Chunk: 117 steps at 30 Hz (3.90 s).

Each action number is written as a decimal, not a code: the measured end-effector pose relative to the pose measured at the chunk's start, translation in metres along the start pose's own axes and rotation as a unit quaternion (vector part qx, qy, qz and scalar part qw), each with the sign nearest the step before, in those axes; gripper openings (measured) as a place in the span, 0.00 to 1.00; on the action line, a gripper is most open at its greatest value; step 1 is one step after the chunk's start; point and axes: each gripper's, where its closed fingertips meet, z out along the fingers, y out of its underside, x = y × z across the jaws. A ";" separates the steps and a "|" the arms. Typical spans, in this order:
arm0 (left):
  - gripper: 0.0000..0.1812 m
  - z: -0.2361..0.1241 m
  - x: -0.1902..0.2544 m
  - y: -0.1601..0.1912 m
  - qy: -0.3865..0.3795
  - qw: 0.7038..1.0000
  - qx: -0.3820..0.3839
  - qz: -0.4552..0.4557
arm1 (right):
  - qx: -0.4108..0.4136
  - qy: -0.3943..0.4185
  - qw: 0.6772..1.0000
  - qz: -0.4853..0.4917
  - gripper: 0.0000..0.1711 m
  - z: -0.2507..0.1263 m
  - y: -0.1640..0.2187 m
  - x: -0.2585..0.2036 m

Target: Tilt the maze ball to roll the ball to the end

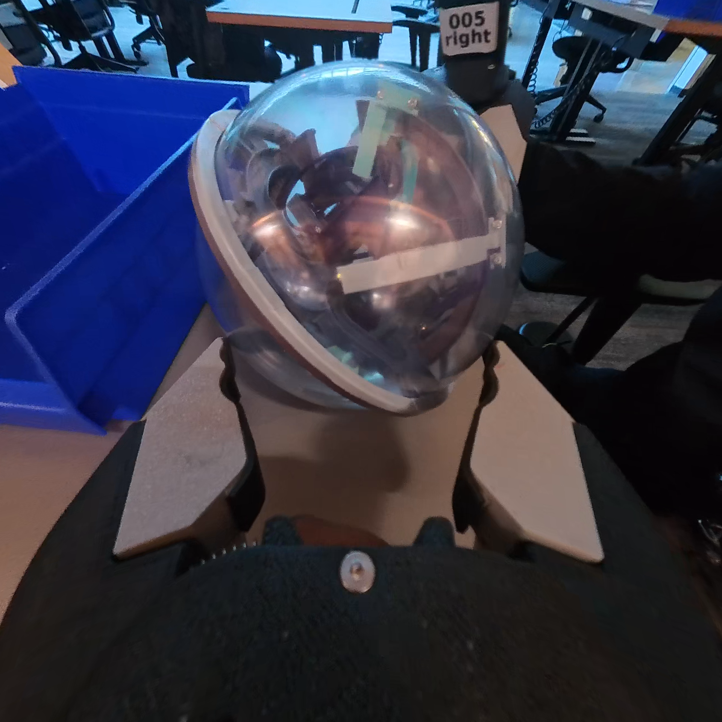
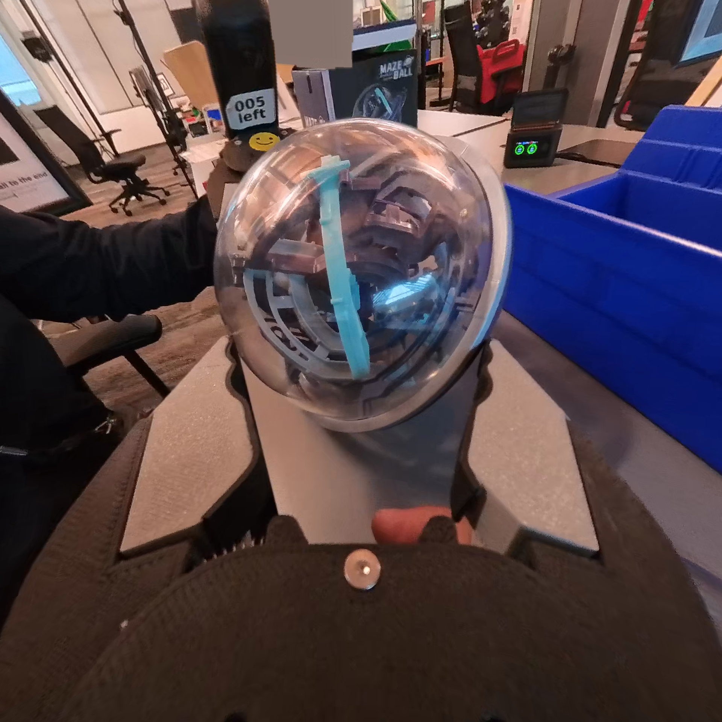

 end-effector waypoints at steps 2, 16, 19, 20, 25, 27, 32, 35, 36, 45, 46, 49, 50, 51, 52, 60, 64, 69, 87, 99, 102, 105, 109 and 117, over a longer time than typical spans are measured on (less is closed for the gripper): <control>0.69 0.001 0.000 0.001 -0.004 1.000 -0.005 0.004 | 0.002 0.006 1.000 -0.013 0.69 0.000 -0.001 0.000; 0.73 -0.001 0.002 -0.009 0.021 0.999 0.014 -0.020 | 0.005 0.026 0.998 -0.058 0.65 -0.001 -0.001 -0.005; 0.73 -0.001 0.002 -0.009 0.027 0.999 0.016 -0.010 | 0.025 -0.012 1.000 0.002 0.68 -0.003 -0.006 -0.008; 0.73 -0.001 0.002 -0.009 0.029 0.999 0.016 -0.007 | 0.028 -0.024 0.999 0.022 0.68 -0.004 -0.006 -0.007; 0.73 0.000 0.004 -0.010 0.038 0.999 0.015 0.012 | -0.014 -0.043 0.998 0.046 0.73 0.005 0.004 -0.006; 0.73 0.000 0.005 -0.010 0.042 0.999 0.014 0.015 | -0.033 -0.039 0.998 0.023 0.76 0.010 0.007 -0.007; 0.73 0.000 0.004 0.001 0.043 0.999 -0.004 0.020 | -0.031 -0.038 0.999 0.006 0.75 0.014 0.006 -0.008; 0.72 0.003 0.004 0.016 0.028 0.998 -0.040 0.049 | -0.034 -0.031 0.999 -0.014 0.75 0.013 0.006 -0.009; 0.72 0.005 0.005 0.018 0.026 0.997 -0.045 0.054 | -0.037 -0.029 0.999 -0.021 0.75 0.013 0.007 -0.010; 0.73 0.007 0.007 0.019 0.031 0.997 -0.037 0.052 | -0.038 -0.018 0.999 -0.031 0.75 0.012 0.009 -0.012; 0.73 0.007 0.007 0.019 0.032 0.998 -0.037 0.050 | -0.038 -0.018 0.999 -0.030 0.75 0.013 0.008 -0.012; 0.73 0.006 0.006 0.017 0.032 0.998 -0.031 0.050 | -0.043 -0.019 0.999 -0.028 0.75 0.014 0.010 -0.012; 0.73 0.006 0.006 0.017 0.031 0.998 -0.031 0.049 | -0.044 -0.020 0.998 -0.028 0.75 0.014 0.010 -0.012; 0.73 0.006 0.006 0.017 0.031 0.998 -0.030 0.049 | -0.046 -0.020 0.998 -0.027 0.76 0.014 0.011 -0.012; 0.73 0.006 0.006 0.017 0.031 0.998 -0.029 0.048 | -0.048 -0.021 0.998 -0.026 0.76 0.014 0.011 -0.012; 0.73 0.008 0.005 0.015 0.024 0.998 -0.026 0.048 | -0.072 -0.006 0.996 -0.054 0.78 0.017 0.018 -0.008; 0.73 0.007 0.004 0.018 0.023 0.998 -0.033 0.048 | -0.074 0.003 0.995 -0.070 0.77 0.018 0.018 -0.007; 0.72 0.008 0.002 0.020 0.018 0.998 -0.041 0.050 | -0.072 0.005 0.995 -0.068 0.77 0.018 0.018 -0.006; 0.71 0.009 -0.004 0.025 -0.004 0.995 -0.060 0.079 | -0.071 0.010 0.995 -0.068 0.77 0.021 0.016 -0.004; 0.71 0.003 -0.006 0.009 -0.011 0.995 -0.050 0.088 | -0.032 0.013 0.996 -0.085 0.77 0.019 -0.007 -0.006; 0.71 -0.001 -0.005 -0.001 -0.013 0.994 -0.046 0.094 | -0.024 0.013 0.996 -0.086 0.78 0.017 -0.015 -0.008; 0.72 -0.005 -0.004 -0.011 -0.020 0.994 -0.044 0.103 | -0.013 0.015 0.996 -0.091 0.78 0.016 -0.026 -0.011; 0.71 -0.011 -0.001 -0.023 -0.038 0.991 -0.050 0.120 | -0.006 0.021 0.994 -0.106 0.79 0.014 -0.041 -0.017; 0.71 -0.021 0.009 -0.047 -0.055 0.987 -0.056 0.141 | 0.009 0.026 0.991 -0.134 0.79 0.004 -0.067 -0.031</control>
